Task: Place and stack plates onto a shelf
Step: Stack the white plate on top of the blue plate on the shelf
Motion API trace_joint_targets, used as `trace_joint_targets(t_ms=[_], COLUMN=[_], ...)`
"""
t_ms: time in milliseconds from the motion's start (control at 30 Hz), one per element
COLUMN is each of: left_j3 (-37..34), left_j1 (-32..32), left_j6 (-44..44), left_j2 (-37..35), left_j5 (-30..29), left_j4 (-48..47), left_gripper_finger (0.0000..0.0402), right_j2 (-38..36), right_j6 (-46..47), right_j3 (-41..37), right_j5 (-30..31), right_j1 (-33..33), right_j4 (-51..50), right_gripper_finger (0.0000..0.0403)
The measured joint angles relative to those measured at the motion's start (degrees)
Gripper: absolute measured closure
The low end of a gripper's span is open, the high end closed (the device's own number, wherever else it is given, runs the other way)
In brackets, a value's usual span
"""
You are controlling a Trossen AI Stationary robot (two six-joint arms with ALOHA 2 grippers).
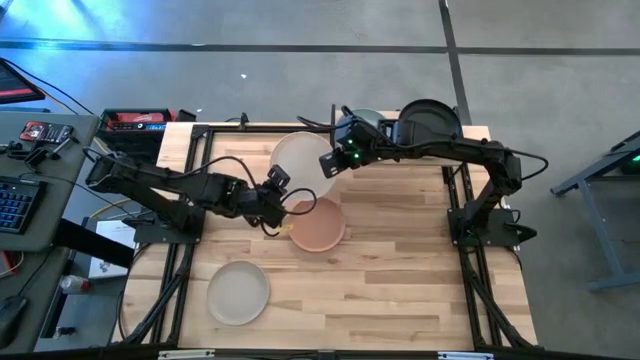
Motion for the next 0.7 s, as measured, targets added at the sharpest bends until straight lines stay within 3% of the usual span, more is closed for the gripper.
trace_joint_targets(t_ms=[700], left_j3=[-0.04], left_j1=[2.55], left_j6=[-10.63], left_j2=[3.92], left_j5=[-1.45], left_j4=[3.95], left_gripper_finger=[0.032], right_j2=[-0.03], right_j6=[-0.58], right_j3=[0.04], right_j5=[-1.15], right_j1=[-2.76], right_j4=[-4.58], right_gripper_finger=[0.04])
